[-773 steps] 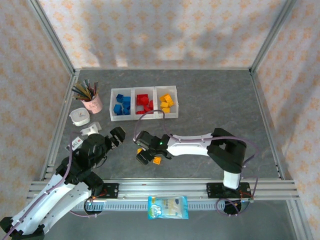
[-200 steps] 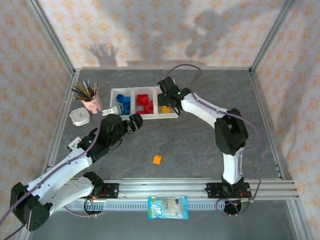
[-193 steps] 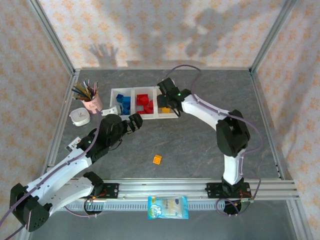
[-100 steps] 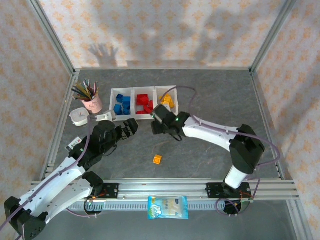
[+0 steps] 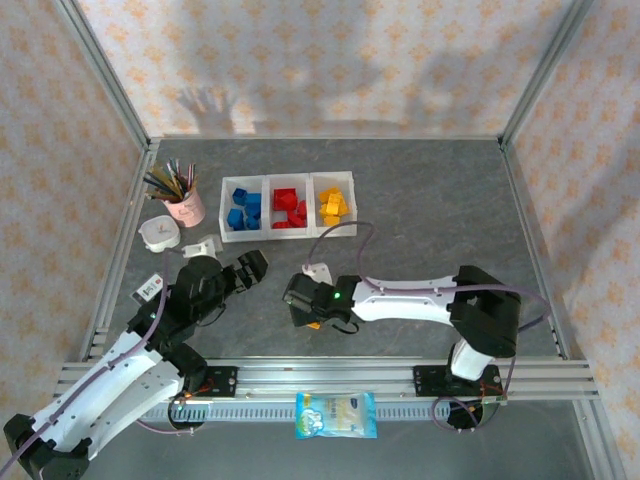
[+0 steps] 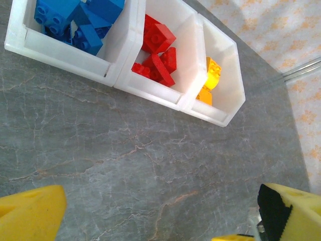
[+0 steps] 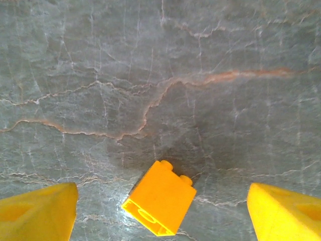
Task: Sort the legos into containers by color
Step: Pick up the lego from the bottom-center of the table.
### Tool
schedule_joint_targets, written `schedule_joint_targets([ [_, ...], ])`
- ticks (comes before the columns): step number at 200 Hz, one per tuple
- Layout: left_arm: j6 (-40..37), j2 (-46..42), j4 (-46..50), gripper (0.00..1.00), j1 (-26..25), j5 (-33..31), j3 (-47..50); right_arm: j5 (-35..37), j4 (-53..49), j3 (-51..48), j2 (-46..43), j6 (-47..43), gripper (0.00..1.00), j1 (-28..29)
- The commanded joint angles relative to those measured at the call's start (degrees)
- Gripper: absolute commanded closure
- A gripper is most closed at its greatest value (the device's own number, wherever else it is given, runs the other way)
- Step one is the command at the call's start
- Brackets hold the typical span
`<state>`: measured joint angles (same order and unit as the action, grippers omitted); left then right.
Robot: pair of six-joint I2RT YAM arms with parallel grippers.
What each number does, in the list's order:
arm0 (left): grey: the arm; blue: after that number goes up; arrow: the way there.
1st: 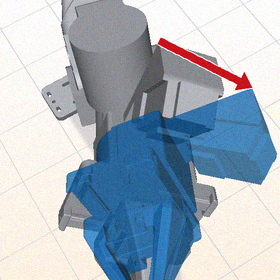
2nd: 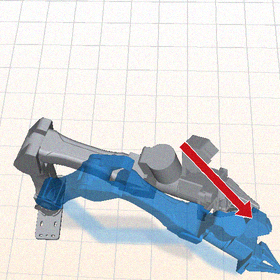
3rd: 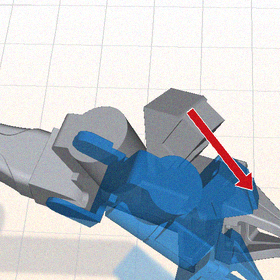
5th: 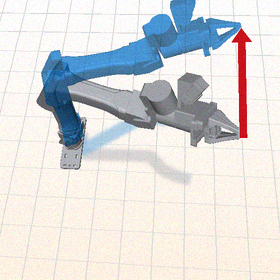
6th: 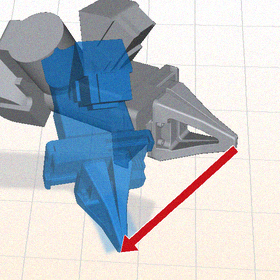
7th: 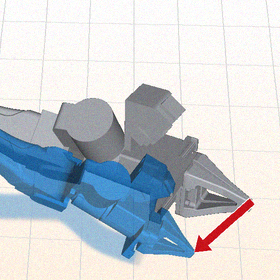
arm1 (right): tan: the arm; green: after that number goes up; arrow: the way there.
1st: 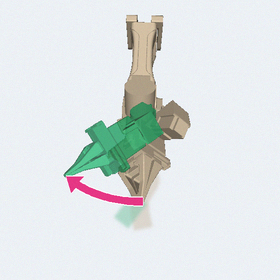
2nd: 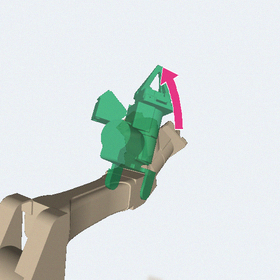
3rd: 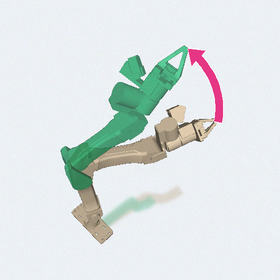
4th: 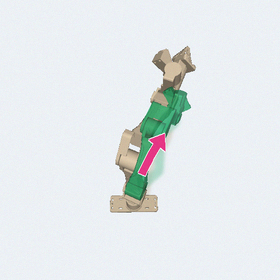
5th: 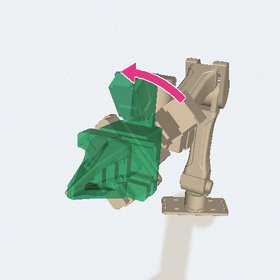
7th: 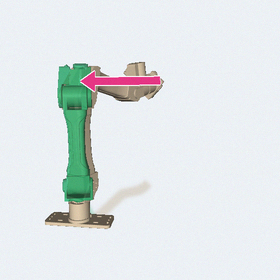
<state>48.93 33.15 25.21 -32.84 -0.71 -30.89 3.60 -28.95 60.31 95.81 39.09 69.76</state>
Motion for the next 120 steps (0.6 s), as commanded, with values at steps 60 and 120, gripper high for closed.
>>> schedule_joint_targets([
  [60, 0.9, -0.1, 0.4, 0.01, 0.6, -0.6, 1.2, 5.2, -0.4, 0.7, 5.6, 7.7, 0.17, 0.6],
  [120, 0.6, 2.9, -1.5, 0.01, 0.6, 1.1, 0.7, 5.3, -2.8, -3.0, 2.7, 7.6, 0.36, 0.7],
])
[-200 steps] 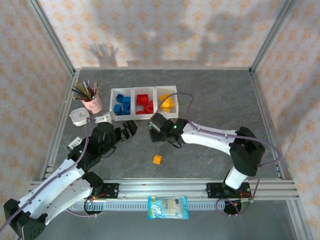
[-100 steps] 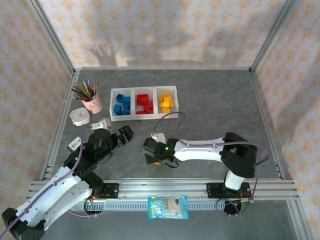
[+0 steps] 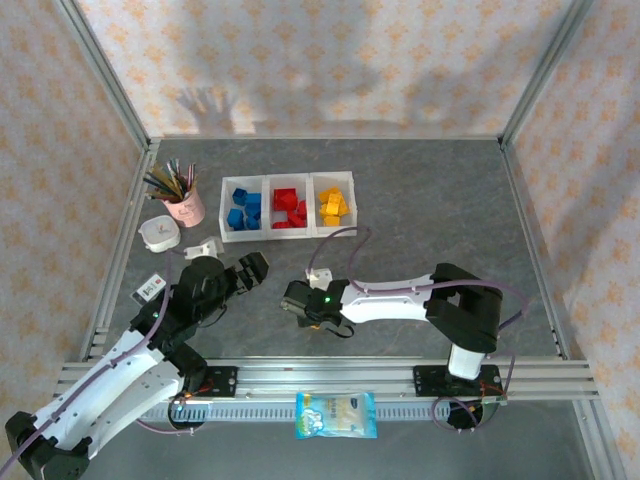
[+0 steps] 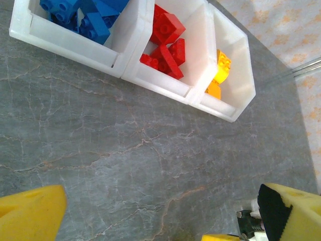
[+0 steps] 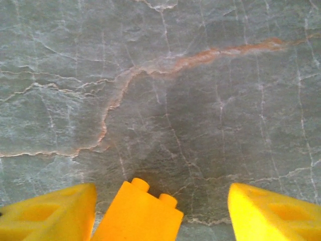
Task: Sort the legos into containers by color
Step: Pick up the lego from the bottom-center of the table.
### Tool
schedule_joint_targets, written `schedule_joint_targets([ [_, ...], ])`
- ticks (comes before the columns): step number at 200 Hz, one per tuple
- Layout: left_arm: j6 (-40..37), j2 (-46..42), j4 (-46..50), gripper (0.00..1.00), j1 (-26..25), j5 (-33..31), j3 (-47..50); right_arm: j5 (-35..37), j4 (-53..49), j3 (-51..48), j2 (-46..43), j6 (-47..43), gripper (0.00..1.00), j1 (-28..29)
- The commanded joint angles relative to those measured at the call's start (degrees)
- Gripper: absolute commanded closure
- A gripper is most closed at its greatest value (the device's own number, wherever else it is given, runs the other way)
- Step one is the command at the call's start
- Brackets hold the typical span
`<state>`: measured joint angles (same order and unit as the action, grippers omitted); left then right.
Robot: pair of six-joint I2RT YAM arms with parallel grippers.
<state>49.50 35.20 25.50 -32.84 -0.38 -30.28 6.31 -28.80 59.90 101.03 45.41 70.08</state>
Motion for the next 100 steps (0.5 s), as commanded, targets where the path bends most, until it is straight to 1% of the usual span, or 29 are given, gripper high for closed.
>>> schedule_joint_targets([
  [1, 0.1, 0.8, -1.9, 0.01, 0.6, 0.9, 0.0, 2.6, -2.9, -2.7, -2.6, 1.3, 0.37, 0.4],
  [34, -0.1, 1.9, -2.4, 0.01, 0.6, 1.2, -0.3, 1.6, -4.1, -3.6, -3.5, 1.5, 0.39, 0.6],
  [64, 0.0, 2.1, -2.4, 0.01, 0.6, 1.0, -0.2, 2.6, -2.9, -3.4, -2.9, 1.1, 0.49, 0.7],
  [100, -0.1, 1.6, -2.0, 0.01, 0.6, 0.7, -0.6, 1.7, -0.9, -3.0, -1.9, -0.1, 0.61, 0.7],
])
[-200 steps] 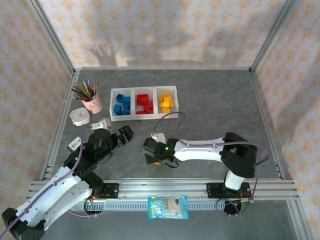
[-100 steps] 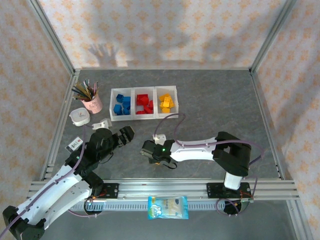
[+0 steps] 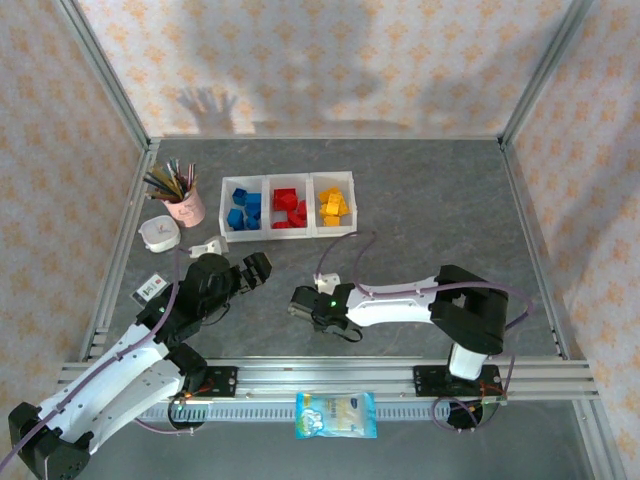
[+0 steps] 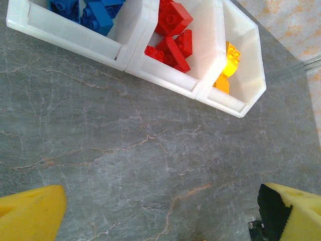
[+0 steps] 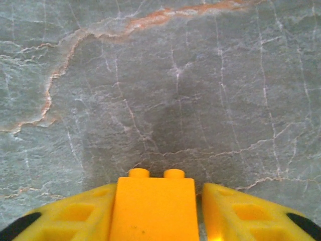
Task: Sort the legos into containers by color
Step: Pick up the lego from the bottom-center of the table, then place the lego in the container.
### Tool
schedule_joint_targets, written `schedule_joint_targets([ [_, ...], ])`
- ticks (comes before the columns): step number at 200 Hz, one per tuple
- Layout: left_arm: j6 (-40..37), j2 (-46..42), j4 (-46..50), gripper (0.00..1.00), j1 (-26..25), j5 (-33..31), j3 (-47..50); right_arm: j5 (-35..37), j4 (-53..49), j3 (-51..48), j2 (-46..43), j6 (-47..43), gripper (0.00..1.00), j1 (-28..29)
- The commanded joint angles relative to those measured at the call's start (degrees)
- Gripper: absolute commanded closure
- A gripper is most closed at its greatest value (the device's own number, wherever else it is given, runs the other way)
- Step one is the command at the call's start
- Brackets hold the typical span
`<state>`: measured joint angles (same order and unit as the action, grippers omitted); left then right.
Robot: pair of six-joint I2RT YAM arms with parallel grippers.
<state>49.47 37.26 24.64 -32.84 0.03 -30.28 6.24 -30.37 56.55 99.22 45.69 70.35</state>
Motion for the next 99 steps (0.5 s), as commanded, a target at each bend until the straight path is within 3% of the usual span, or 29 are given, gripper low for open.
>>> schedule_joint_targets([
  [1, -0.1, -0.4, -1.1, 0.01, 0.6, 0.3, -0.6, 1.8, 0.7, 0.3, -0.1, -0.4, 0.61, 0.4],
  [20, -0.3, -0.3, -1.1, 0.01, 0.6, 0.1, -0.7, 2.0, 1.4, 0.6, -1.0, -1.0, 0.67, 0.4],
  [55, -0.6, 0.2, -1.9, 0.01, 0.6, 0.1, -1.4, 4.3, -0.5, 3.0, -3.9, -3.7, 0.68, -1.0],
  [99, -1.7, 3.1, -5.1, 0.01, 0.6, 0.3, -3.1, 6.6, 0.5, 8.1, -7.7, -12.3, 0.68, -10.3],
])
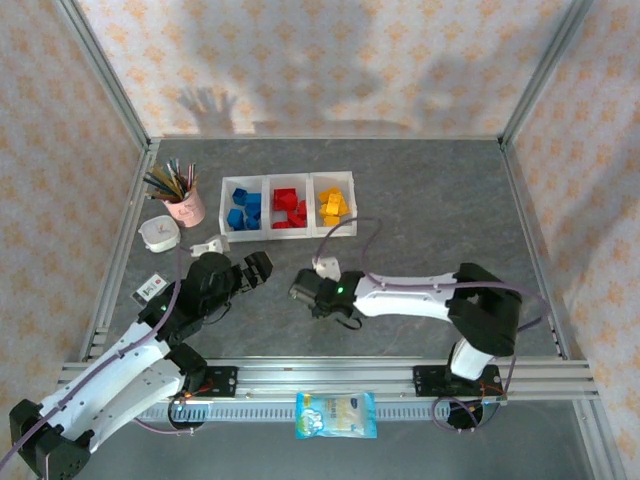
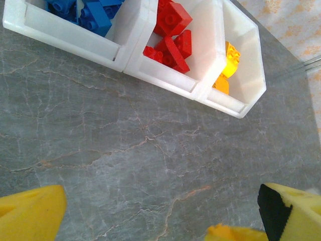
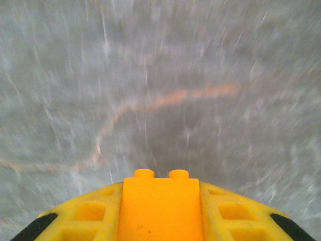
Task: Sort the legos into containers by color
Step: Place the lego in the container.
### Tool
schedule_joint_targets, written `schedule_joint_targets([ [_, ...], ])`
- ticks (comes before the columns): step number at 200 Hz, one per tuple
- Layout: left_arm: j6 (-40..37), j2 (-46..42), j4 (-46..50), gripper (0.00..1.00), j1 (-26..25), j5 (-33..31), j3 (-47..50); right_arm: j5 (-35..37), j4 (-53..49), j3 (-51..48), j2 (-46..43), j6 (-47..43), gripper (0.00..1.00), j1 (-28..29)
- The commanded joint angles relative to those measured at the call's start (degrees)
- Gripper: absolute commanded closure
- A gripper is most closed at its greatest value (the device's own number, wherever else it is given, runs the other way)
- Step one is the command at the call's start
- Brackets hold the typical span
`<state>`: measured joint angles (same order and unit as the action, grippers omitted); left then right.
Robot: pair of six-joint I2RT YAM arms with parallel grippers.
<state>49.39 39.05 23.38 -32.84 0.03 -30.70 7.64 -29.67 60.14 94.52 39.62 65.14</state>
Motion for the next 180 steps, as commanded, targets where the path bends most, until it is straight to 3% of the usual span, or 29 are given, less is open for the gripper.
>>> schedule_joint_targets([
  [1, -1.6, 1.4, -3.9, 0.01, 0.6, 0.3, -2.7, 5.3, -0.2, 4.7, -3.0, -6.5, 0.68, -5.4],
  [49, -2.8, 7.1, -8.7, 0.01, 0.6, -0.3, -5.3, 2.0, 7.2, 13.9, 2.4, -15.3, 0.67, -18.6],
  [111, -3.2, 15.2, -16.4, 0.01, 0.8, -0.4, -8.1, 1.2, 8.8, 31.4, 20.4, -20.8, 0.66, -27.1],
  [146, -4.0, 17.3, -17.0, 0.01, 0.9, -0.6, -9.3, 0.5, 6.6, 40.8, 26.6, -24.0, 0.5, -29.1],
  [180, -4.2, 17.1, -17.0, 0.01, 1.3, -1.1, -8.7, -1.6, 8.7, 38.3, 22.2, -24.8, 0.39, -29.1],
])
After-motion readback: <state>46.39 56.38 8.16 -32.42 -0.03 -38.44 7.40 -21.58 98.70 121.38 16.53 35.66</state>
